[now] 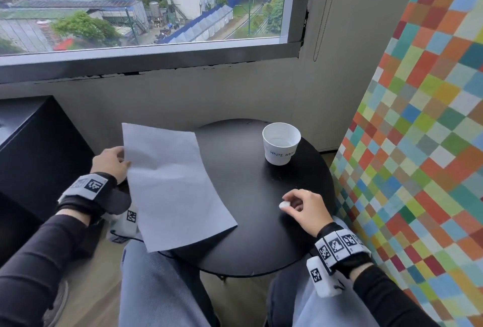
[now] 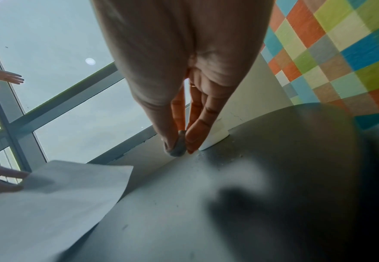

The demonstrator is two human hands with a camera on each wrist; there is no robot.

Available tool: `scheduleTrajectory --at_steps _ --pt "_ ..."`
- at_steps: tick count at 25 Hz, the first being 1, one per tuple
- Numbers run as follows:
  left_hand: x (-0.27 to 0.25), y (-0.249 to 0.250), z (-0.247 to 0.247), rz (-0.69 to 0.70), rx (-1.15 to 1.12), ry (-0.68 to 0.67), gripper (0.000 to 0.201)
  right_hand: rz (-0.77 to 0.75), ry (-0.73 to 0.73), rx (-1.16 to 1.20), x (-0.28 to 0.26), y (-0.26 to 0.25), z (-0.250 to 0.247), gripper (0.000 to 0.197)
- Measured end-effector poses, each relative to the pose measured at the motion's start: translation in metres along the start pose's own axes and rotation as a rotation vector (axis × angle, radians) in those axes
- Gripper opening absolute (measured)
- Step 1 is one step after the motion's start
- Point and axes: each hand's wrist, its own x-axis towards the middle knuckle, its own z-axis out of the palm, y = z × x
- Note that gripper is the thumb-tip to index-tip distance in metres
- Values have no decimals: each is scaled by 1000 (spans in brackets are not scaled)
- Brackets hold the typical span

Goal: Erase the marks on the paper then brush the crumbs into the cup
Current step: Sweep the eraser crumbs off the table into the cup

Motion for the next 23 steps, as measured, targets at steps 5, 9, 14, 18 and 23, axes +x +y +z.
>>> scheduleTrajectory --at_steps 5,9,14,18,23 --pt "18 -24 12 -123 2 23 62 -17 42 -19 19 -17 10 8" --pt "38 -34 9 -171 -13 96 46 -38 14 -43 29 -27 29 10" --pt "56 -45 9 -349 -312 119 44 -28 20 -9 38 -28 42 14" --pt "64 -32 31 -376 -559 139 32 -5 17 -34 45 -31 46 12" --pt "47 16 77 -337 -727 -101 44 28 0 -30 46 -30 49 11"
